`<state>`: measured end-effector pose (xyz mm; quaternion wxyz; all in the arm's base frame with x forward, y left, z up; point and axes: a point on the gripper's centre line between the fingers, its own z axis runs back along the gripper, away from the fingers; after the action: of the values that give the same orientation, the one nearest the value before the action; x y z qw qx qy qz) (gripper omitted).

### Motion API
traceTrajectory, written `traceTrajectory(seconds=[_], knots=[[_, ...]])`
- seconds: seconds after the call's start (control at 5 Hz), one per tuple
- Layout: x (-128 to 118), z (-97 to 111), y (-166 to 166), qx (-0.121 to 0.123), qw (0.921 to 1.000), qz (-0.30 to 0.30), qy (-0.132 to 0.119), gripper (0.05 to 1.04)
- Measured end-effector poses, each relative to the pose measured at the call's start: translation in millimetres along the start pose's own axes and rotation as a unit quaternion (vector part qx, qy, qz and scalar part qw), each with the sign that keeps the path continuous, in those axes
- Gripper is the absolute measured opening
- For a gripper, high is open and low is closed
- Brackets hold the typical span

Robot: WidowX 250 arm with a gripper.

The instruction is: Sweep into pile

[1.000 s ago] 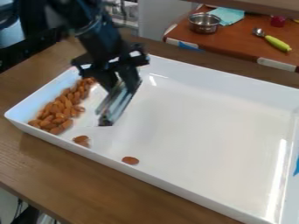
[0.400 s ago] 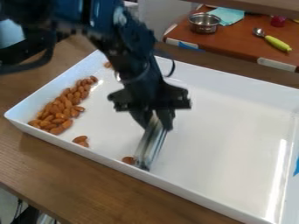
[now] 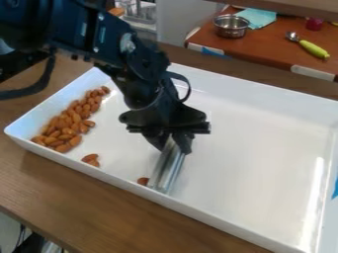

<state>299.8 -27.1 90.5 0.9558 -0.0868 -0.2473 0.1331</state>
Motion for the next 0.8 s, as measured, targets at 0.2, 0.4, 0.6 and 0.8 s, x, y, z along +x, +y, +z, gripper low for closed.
traceTrajectory(seconds=[0.2, 0.4, 0.6, 0.8], knots=[[2.4, 1.7, 19.2, 0.010, 0.9999, -0.004, 0.009, 0.375], [6.2, 2.8, 44.9, 0.030, 0.9990, -0.010, 0.031, 0.375], [10.2, 3.8, 62.9, 0.046, 0.9963, -0.056, 0.046, 0.375], [16.7, 6.3, 85.8, 0.065, 0.9900, -0.116, 0.048, 0.375]])
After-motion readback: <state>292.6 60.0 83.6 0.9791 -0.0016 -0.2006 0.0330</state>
